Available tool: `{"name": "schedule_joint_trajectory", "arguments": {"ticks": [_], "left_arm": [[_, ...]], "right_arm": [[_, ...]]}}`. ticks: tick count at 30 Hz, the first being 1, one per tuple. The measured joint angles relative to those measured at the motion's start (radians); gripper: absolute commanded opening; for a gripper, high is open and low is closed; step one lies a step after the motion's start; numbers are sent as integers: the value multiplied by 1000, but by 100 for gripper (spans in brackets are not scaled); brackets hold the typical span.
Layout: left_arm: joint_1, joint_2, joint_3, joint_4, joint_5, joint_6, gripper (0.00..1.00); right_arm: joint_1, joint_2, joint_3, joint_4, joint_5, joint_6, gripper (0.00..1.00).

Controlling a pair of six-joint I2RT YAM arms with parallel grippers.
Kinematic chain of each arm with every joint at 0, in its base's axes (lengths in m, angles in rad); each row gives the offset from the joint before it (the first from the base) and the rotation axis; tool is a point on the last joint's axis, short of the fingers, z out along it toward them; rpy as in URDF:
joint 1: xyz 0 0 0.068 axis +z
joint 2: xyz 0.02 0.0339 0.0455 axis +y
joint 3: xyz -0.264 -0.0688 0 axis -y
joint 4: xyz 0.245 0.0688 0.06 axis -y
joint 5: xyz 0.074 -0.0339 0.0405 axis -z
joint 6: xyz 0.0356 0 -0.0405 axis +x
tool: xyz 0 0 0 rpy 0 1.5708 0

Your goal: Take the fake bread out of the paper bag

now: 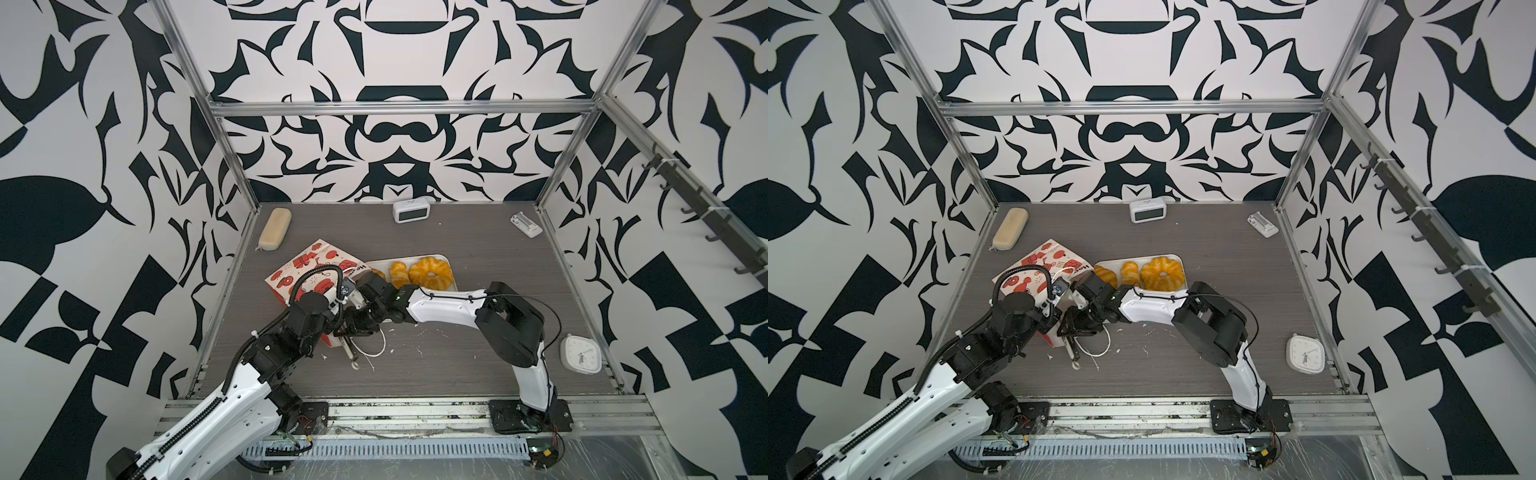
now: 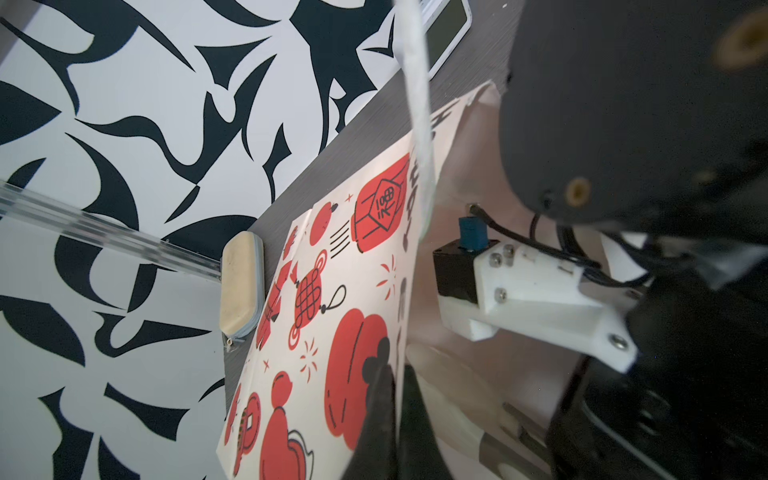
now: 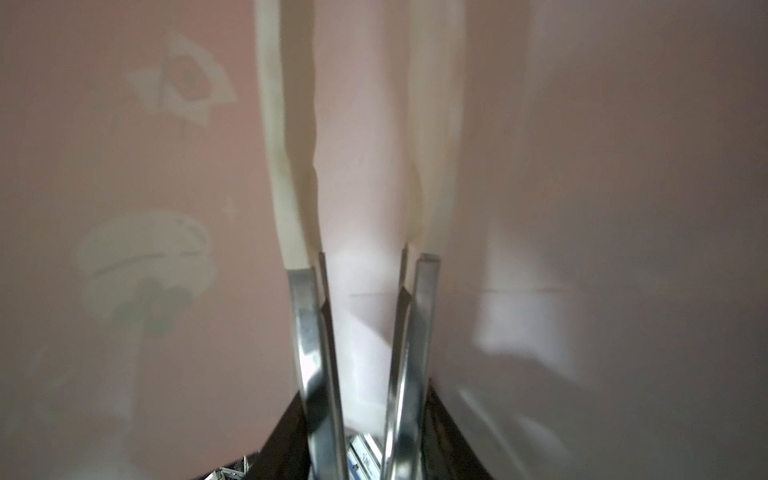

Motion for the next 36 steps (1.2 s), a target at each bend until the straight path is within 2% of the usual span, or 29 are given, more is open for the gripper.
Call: {"name": "schedule_joint_trajectory", "arguments": {"ticks": [13, 36], "left_arm": [[0, 21, -11, -4, 31, 17, 0], [0, 31, -11, -3, 56, 40, 0]], "right_arm": [[-63, 7, 1, 51, 23, 41, 45], [-115, 93, 15, 242, -147, 163, 46]]}}
